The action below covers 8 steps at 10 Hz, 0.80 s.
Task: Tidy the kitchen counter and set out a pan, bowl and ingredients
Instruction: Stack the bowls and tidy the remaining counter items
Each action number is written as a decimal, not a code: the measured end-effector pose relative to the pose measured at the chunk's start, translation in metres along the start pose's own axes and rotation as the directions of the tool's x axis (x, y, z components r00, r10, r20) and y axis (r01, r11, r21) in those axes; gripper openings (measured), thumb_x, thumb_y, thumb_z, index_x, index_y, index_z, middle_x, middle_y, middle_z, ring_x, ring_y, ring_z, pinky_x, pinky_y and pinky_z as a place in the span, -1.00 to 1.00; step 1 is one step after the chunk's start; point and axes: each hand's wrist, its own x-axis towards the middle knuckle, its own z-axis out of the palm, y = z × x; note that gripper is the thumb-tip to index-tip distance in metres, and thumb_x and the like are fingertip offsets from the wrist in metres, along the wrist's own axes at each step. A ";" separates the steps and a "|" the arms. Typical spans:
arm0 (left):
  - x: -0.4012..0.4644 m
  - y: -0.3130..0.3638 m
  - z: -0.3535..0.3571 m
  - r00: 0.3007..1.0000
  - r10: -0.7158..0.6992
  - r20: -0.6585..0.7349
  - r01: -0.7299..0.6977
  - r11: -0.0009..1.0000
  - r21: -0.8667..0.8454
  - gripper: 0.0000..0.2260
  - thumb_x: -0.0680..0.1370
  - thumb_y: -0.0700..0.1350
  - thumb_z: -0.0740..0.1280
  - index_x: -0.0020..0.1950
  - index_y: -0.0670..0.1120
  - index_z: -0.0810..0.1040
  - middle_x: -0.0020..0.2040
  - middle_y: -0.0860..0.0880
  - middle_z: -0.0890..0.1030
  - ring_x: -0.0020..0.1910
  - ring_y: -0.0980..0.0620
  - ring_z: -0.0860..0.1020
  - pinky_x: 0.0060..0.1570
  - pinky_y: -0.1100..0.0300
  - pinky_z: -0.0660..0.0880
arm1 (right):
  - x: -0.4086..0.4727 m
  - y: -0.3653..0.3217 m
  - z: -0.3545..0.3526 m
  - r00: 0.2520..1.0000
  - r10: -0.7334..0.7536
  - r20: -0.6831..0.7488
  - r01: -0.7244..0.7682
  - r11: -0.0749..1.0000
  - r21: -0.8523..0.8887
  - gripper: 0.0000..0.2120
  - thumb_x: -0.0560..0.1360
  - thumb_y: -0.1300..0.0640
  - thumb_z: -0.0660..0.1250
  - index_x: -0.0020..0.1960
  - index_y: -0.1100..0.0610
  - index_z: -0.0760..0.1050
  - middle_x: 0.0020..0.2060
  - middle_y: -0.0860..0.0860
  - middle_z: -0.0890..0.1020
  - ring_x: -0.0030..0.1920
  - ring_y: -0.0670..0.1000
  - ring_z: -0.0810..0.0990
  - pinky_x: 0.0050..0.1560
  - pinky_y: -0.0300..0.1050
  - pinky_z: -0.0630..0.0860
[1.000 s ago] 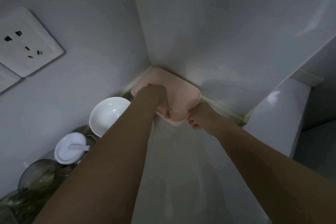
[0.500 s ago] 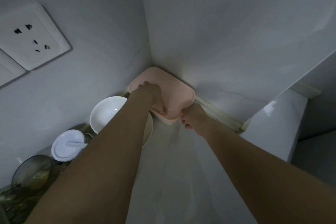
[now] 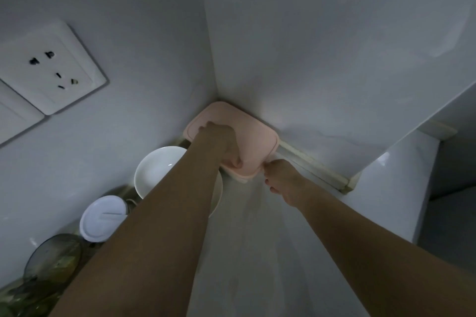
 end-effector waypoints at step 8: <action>-0.295 -0.023 -0.004 0.786 -0.108 -0.608 0.071 0.994 -0.084 -0.34 0.63 0.09 0.20 0.59 -0.16 -0.01 0.59 -0.13 0.08 0.56 -0.14 0.01 0.52 0.03 -0.01 | -0.248 -0.020 -0.025 0.600 -0.795 -0.092 0.563 0.501 -0.658 -0.48 0.60 0.07 0.13 0.49 0.27 0.17 0.48 0.21 0.23 0.48 0.16 0.20 0.48 0.01 0.11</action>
